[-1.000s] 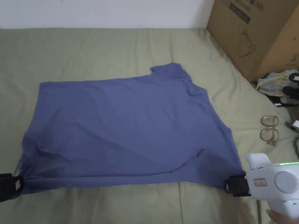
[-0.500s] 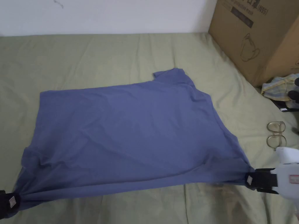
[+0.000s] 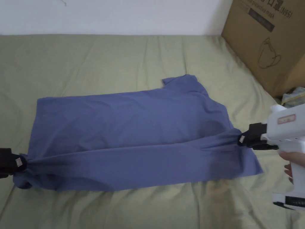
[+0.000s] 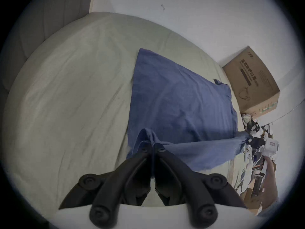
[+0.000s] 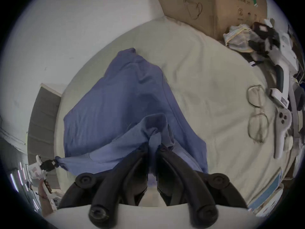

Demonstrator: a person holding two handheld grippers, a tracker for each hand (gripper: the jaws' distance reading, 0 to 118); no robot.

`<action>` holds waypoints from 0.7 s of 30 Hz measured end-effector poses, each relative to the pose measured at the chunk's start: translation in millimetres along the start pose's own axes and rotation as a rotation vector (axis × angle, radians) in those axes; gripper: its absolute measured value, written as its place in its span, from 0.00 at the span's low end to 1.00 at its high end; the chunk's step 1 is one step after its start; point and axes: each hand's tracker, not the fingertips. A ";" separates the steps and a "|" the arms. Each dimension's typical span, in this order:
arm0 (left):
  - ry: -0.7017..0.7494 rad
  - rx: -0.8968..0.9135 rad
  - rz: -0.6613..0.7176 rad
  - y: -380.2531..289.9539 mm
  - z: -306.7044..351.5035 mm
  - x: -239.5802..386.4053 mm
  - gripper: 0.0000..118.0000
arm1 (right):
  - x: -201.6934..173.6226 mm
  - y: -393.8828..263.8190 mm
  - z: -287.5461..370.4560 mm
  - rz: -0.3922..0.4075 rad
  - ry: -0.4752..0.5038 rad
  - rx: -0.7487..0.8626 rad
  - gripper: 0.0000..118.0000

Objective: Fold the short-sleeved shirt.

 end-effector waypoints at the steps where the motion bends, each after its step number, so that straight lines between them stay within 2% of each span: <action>1: 0.006 -0.011 0.004 4.9 -9.5 -0.2 0.02 | -2.2 6.1 -11.5 -0.014 -0.008 -0.014 0.08; 4: 0.021 -0.018 0.014 11.7 -29.7 -1.4 0.05 | -8.5 15.6 -35.7 -0.015 -0.046 -0.027 0.08; 5: 0.016 -0.014 0.026 12.7 -34.1 -2.3 0.14 | -10.6 16.2 -40.8 -0.014 -0.056 -0.024 0.10; 7: 0.021 0.019 0.032 12.3 -37.1 -1.6 0.38 | -12.0 13.5 -45.9 -0.038 -0.076 0.015 0.28; 9: 0.030 0.056 0.019 11.5 -33.4 -0.3 0.82 | -13.9 7.5 -44.0 -0.052 -0.080 0.064 0.65; 10: 0.014 0.077 0.011 9.1 -29.4 -1.1 0.98 | -15.2 3.9 -41.1 -0.049 -0.092 0.079 0.75; 11: 0.005 0.090 0.006 6.1 -24.4 0.3 1.00 | -14.8 -1.5 -35.5 -0.043 -0.101 0.100 0.76; 14: -0.010 0.199 -0.062 -6.1 5.9 5.2 0.97 | -20.5 -19.3 -10.0 -0.008 -0.064 0.173 0.76; 17: 0.090 0.237 -0.165 -28.5 39.5 15.0 0.97 | -32.6 -45.8 21.2 0.091 -0.055 0.218 0.76; 19: 0.131 0.200 -0.239 -40.6 54.6 14.7 0.97 | -42.6 -65.9 40.3 0.173 -0.070 0.217 0.76; 20: 0.142 0.185 -0.269 -50.8 63.4 16.2 0.91 | -45.6 -75.9 48.2 0.202 -0.062 0.216 0.76; 21: 0.145 0.174 -0.297 -62.1 71.5 17.0 0.79 | -47.9 -86.0 55.8 0.223 -0.032 0.212 0.76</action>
